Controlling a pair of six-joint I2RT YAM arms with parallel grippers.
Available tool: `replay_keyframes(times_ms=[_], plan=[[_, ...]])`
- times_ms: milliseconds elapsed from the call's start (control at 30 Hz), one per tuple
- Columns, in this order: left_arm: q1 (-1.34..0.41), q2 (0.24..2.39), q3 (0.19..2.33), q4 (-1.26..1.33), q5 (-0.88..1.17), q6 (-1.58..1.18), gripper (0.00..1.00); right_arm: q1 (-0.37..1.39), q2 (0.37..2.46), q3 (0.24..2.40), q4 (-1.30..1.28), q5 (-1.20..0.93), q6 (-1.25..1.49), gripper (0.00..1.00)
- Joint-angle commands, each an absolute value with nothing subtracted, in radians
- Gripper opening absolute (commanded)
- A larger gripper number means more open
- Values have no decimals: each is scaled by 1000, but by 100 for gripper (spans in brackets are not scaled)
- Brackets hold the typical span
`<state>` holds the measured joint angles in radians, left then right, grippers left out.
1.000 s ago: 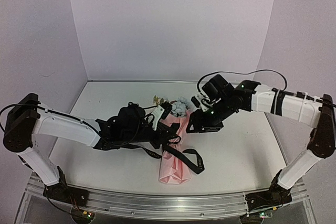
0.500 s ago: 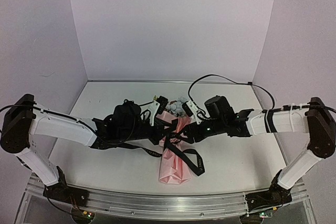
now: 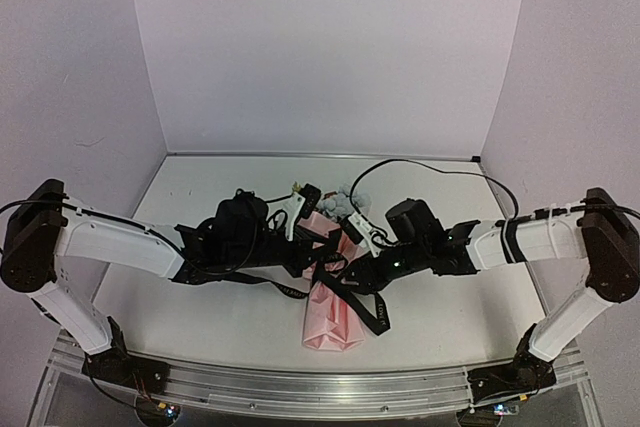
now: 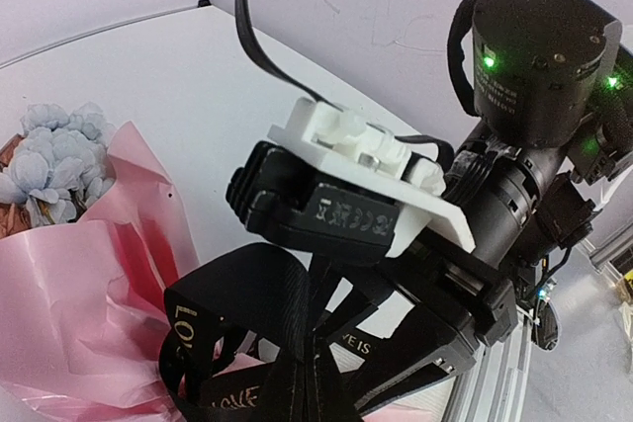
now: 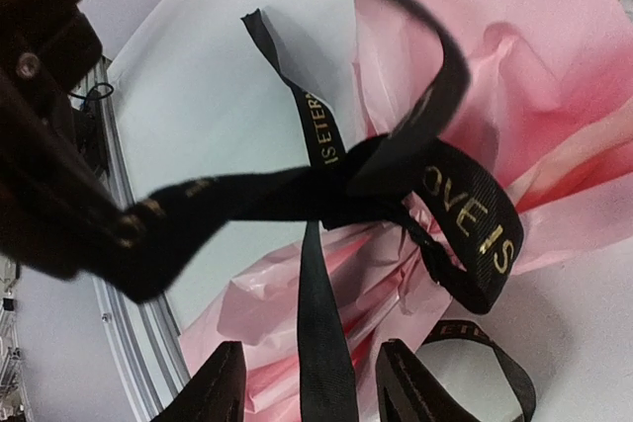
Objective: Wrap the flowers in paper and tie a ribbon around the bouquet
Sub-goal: Cross the ribbon over the folded bouquet.
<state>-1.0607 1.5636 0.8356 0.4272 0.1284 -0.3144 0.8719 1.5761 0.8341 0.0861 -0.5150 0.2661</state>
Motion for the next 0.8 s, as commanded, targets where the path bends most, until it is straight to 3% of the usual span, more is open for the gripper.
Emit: replay_keyframes(times_ms=[0,767], plan=[[-1055,1513,877,457,143,-321,0,886,1565,816,82,-507,228,45],[-1054,1506,877,458,149,-322,0,902,1611,810,60,-408,182,42]])
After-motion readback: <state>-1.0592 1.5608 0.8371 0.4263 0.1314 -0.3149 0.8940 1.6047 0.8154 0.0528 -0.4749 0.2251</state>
